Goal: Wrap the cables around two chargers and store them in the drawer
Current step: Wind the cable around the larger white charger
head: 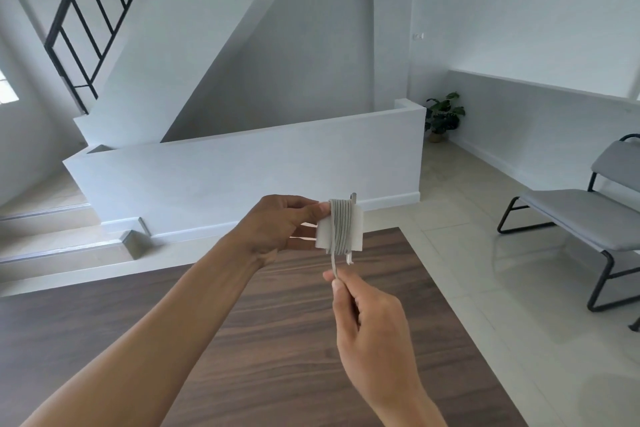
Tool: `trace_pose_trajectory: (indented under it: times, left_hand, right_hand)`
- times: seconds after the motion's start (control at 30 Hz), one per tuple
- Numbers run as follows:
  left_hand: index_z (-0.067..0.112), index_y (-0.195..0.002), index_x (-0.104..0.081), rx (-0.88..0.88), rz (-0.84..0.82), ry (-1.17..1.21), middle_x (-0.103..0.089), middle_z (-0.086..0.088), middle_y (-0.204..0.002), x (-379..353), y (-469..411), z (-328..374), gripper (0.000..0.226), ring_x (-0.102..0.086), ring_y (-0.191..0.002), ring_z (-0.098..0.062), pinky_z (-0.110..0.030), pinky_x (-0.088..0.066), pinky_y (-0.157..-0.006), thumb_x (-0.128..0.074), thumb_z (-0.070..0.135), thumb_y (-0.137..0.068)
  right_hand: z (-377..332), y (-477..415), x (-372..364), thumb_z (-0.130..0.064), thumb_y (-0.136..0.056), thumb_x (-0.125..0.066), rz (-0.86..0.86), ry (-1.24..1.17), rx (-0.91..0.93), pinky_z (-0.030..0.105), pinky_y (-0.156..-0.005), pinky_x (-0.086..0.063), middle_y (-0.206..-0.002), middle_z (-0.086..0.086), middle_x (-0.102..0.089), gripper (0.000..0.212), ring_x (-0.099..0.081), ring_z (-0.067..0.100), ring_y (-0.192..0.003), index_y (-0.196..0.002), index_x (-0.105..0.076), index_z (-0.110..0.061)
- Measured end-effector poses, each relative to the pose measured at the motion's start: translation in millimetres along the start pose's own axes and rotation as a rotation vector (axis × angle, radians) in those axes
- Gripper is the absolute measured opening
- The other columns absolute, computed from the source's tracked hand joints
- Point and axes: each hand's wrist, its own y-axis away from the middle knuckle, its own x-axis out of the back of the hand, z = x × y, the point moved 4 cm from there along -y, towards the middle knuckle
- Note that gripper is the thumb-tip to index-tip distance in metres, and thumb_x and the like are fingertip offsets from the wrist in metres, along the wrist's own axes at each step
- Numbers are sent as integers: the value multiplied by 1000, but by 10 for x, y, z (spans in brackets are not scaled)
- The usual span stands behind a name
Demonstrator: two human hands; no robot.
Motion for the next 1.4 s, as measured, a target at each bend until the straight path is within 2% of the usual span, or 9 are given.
trace_pose_trajectory:
  times: [0.43, 0.53, 0.67, 0.77, 0.87, 1.0, 1.13, 1.23, 1.4]
  left_hand:
    - [0, -109, -69, -218, -124, -3, -76, -10, -98, -226, 290, 206, 43, -73, -87, -19, -27, -59, -68, -68, 28, -76]
    - [2, -109, -71, -250, -192, -59, -76, -13, -101, -258, 370, 203, 40, -73, -91, -22, -33, -60, -75, -69, 26, -77]
    - [5, -108, -71, -251, -254, -214, -76, -11, -103, -253, 428, 105, 36, -72, -99, -26, -39, -59, -88, -71, 26, -78]
    - [7, -106, -72, -223, -256, -296, -75, -13, -101, -213, 406, -15, 34, -71, -99, -28, -31, -59, -83, -73, 28, -79]
    - [8, -104, -72, -184, -258, -356, -75, -13, -101, -192, 361, -119, 30, -71, -97, -27, -25, -57, -78, -74, 27, -81]
    - [21, -90, -73, -172, -249, -470, -76, -9, -95, -217, 306, -180, 10, -72, -80, -8, -23, -58, -73, -75, 27, -83]
    - [29, -85, -71, -171, -247, -529, -76, -7, -94, -218, 257, -253, 6, -71, -82, -12, -32, -58, -78, -77, 29, -83]
    - [25, -83, -71, -176, -240, -521, -75, -9, -92, -204, 221, -289, 6, -68, -73, -3, -25, -58, -72, -77, 28, -83]
    - [25, -103, -66, -141, -202, -477, -74, -9, -96, -109, 121, -427, 34, -71, -86, -26, -40, -60, -78, -79, 42, -76]
  right_hand:
    - [392, -185, -79, -36, -94, -48, -140, -482, -197, 28, -45, -29, -52, -7, -41, 25, -33, 17, -49, -94, -71, -27]
    - [576, -335, -21, -17, -98, -51, -306, -382, -262, 39, -50, -37, -55, -2, -49, 24, -40, 22, -52, -81, -67, -12]
    - [636, -660, 224, -16, -95, -55, -474, -208, -240, 39, -55, -46, -72, 6, -68, 24, -53, 35, -62, -78, -69, -25]
    - [594, -879, 357, -21, -95, -58, -583, -148, -229, 31, -51, -40, -72, 20, -65, 20, -47, 21, -53, -84, -74, -26]
    - [469, -1019, 417, -28, -92, -62, -669, 0, -161, 18, -54, -41, -65, -1, -68, 15, -49, -1, -48, -88, -76, -24]
    - [279, -1106, 432, -31, -91, -63, -723, 186, -93, 11, -54, -36, -53, -22, -61, 15, -53, -6, -50, -81, -74, -29]
    - [171, -1104, 439, -37, -90, -62, -735, 358, -72, 22, -58, -39, -64, -10, -63, 16, -55, 4, -59, -80, -73, -33]
    - [64, -1065, 463, -37, -92, -56, -708, 502, -38, 26, -60, -42, -68, -10, -62, 20, -55, 7, -64, -91, -74, -28]
    - [-129, -1008, 517, -33, -95, -50, -664, 657, 13, 31, -69, -48, -84, -4, -67, 25, -63, 19, -79, -88, -72, -23]
